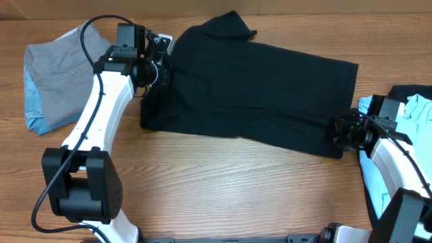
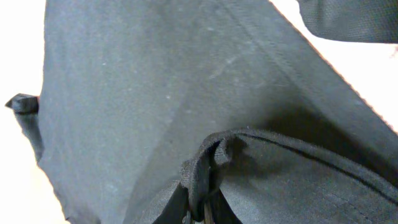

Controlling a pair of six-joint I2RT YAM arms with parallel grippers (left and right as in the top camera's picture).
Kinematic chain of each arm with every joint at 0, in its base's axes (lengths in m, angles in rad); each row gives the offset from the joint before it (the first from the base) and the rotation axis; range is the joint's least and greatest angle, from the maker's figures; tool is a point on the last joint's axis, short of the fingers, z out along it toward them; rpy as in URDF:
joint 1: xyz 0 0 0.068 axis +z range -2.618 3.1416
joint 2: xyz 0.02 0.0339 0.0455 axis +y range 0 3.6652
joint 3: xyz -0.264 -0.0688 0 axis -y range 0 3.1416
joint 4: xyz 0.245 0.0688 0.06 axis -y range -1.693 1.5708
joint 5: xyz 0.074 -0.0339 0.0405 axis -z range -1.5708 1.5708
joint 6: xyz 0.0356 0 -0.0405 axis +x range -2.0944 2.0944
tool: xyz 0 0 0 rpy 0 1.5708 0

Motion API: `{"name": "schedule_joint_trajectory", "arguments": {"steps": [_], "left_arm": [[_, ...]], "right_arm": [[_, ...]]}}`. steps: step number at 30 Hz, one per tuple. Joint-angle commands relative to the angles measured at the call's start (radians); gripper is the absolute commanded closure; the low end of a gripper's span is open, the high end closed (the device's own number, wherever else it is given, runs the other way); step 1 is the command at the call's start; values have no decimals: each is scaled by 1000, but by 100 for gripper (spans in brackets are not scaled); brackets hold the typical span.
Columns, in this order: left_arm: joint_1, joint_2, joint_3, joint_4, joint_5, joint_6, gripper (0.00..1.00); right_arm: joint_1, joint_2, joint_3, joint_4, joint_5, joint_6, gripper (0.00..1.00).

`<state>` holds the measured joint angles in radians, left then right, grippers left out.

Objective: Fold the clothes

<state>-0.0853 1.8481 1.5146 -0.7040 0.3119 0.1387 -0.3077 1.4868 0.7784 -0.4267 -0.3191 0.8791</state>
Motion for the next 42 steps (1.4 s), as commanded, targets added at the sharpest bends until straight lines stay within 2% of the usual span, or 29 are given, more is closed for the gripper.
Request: {"name": "schedule_joint_trajectory", "arguments": {"steps": [1, 3, 4, 6, 7, 8, 10, 12, 14, 17, 21, 23, 24, 27, 29, 30, 33, 34, 35, 41, 42], "left_arm": [[0, 5, 19, 6, 18, 15, 89], [0, 5, 19, 6, 18, 15, 88], [0, 5, 19, 6, 18, 15, 87], [1, 5, 19, 6, 13, 14, 80], [3, 5, 20, 6, 1, 9, 64], [9, 4, 21, 0, -10, 3, 40], [25, 0, 29, -26, -8, -1, 23], [60, -1, 65, -112, -9, -5, 16], [97, -1, 86, -214, -34, -4, 14], [143, 2, 75, -335, -106, -6, 14], [188, 19, 5, -406, -103, -8, 12], [199, 30, -41, -397, -101, -23, 12], [203, 35, -72, -388, -101, -31, 12], [205, 43, -146, -340, -85, -53, 12], [205, 43, -178, -301, -35, -53, 12], [205, 43, -188, -285, -21, -53, 12], [204, 43, -216, -233, -19, -65, 13], [204, 43, -226, -213, -18, -68, 15], [204, 43, -230, -203, -18, -68, 22], [206, 43, -238, -121, -33, -39, 88], [206, 43, -238, -108, -43, -32, 94]], "right_arm": [[-15, 2, 25, -3, 46, 12, 96], [-26, 2, 25, -3, 45, 12, 96], [-32, 2, 25, -6, 46, 11, 91], [-50, 2, 25, -14, 45, 8, 53], [-63, 2, 25, -17, 37, -23, 40], [-84, 2, 27, -24, 9, -114, 36], [-109, 1, 31, -80, -11, -195, 32], [-127, 1, 32, -186, -27, -269, 30], [-127, 1, 32, -295, -10, -333, 30], [-126, 2, 25, -370, 66, -356, 31], [-126, 2, -32, -315, 69, -356, 35], [-125, 2, -60, -265, 24, -356, 43], [-125, 2, -74, -235, -6, -356, 57], [-125, 2, -95, -203, -41, -356, 72], [-125, 2, -97, -224, -41, -356, 89], [-125, 2, -97, -230, -41, -356, 92], [-125, 2, -97, -232, -41, -353, 96], [-125, 2, -97, -232, -41, -353, 96], [-125, 2, -97, -232, -41, -353, 96], [-125, 2, -97, -276, -33, -353, 96], [-125, 2, -97, -291, -30, -353, 96]]}}
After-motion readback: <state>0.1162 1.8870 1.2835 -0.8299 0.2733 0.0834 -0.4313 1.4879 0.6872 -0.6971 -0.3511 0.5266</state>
